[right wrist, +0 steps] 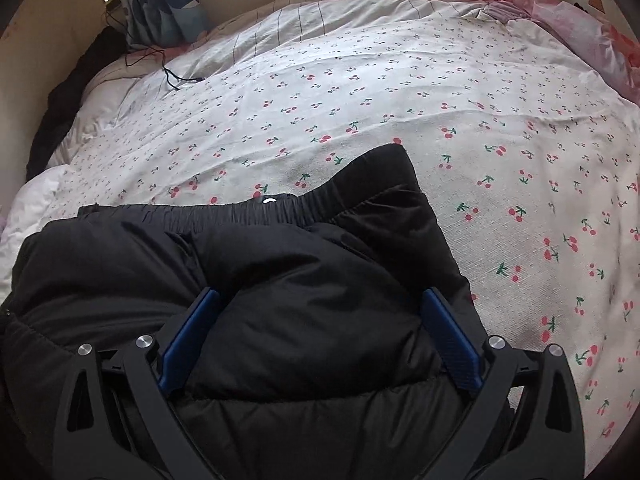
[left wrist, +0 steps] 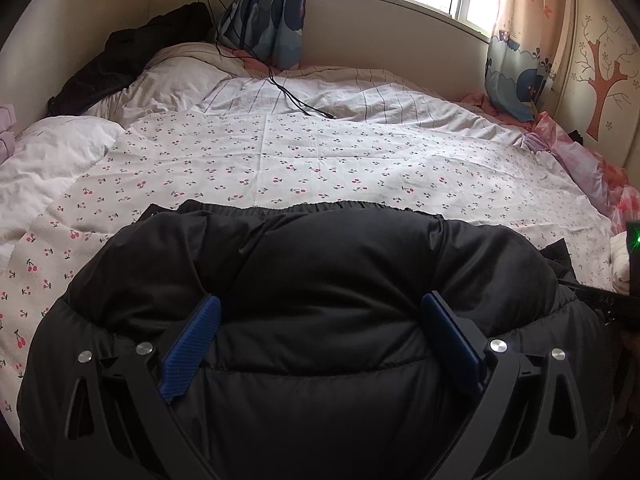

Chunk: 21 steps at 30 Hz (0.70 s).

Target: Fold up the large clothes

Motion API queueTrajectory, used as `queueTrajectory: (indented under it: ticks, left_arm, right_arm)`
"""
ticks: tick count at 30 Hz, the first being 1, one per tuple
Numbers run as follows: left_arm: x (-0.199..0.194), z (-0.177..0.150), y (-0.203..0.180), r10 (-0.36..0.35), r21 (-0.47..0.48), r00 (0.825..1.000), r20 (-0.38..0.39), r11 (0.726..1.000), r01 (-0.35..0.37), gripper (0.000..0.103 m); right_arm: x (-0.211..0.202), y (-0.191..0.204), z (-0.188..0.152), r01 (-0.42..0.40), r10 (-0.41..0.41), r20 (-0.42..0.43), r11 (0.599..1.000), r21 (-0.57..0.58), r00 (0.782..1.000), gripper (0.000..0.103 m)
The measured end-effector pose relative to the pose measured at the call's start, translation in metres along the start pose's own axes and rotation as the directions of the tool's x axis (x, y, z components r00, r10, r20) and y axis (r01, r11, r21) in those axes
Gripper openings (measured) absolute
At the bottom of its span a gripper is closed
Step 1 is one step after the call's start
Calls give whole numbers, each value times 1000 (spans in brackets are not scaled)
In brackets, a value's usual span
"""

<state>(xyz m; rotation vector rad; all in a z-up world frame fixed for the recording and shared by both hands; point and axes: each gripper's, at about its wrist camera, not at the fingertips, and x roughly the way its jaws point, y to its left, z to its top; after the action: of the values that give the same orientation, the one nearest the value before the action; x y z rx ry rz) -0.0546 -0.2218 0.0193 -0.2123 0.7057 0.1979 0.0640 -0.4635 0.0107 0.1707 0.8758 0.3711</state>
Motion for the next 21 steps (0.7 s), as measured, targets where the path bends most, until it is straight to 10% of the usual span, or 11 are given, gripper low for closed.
queueTrajectory:
  ticks: [8,10,13,18,21]
  left_arm:
    - [0,-1,0,-2,3,1000,8,1000,2,96]
    - [0,0,1,-17,-9,1000,5,1000,17,96]
    - [4,1,3,-37,-22,999,-18,999,37,96]
    - [-27,13,44,-295,-137,952,-79,949,283,96]
    - [-90,16,100,-312,-196,950,5,931,307,96]
  right_arm:
    - [-30,26,36,-9,16,140,999,-47,990,96]
    - [15,27,26,79,-78,14,992,-100,997,96]
    - [32,15,27,11,-14,-73,999,-39,997,96]
    - [-43,8,12,-111,110,-35,993,-35,993,96]
    - [-109,-19,-28,-168,168,-5,986,5,986,96]
